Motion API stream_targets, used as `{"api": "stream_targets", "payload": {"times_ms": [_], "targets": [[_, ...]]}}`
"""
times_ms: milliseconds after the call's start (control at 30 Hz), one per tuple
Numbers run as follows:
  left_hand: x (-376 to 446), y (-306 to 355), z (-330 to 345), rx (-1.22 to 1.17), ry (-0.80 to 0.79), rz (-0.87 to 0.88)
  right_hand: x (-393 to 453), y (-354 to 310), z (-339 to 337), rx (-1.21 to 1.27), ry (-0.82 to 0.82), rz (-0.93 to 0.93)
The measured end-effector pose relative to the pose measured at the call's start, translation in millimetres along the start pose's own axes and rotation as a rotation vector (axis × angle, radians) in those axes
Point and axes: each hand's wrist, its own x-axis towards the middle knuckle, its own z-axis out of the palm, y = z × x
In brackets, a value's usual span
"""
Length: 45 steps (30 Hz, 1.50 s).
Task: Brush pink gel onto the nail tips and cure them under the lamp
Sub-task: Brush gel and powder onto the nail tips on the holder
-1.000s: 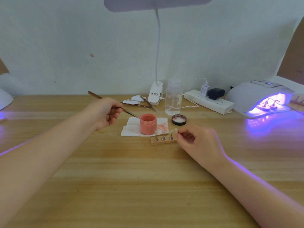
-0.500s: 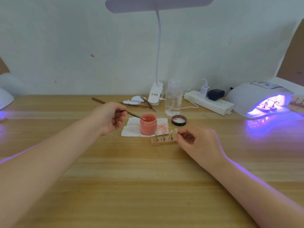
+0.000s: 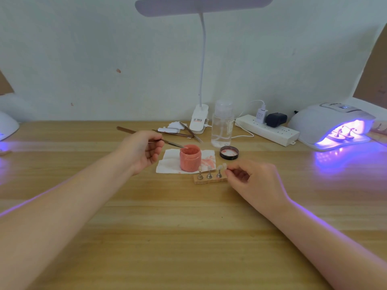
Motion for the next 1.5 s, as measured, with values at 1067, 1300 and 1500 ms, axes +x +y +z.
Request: {"api": "stream_targets", "payload": {"times_ms": [1067,1300,1500], "targets": [[-72,-68,44,0.49,-0.18,1.119,3,6,0,0.089,0.147,0.025],[-70,-72,39,0.55,-0.203,1.199,3,4,0,0.061,0.158,0.008],[-68,-74,40,0.563,-0.202,1.211,3,4,0,0.066,0.166,-0.004]]}}
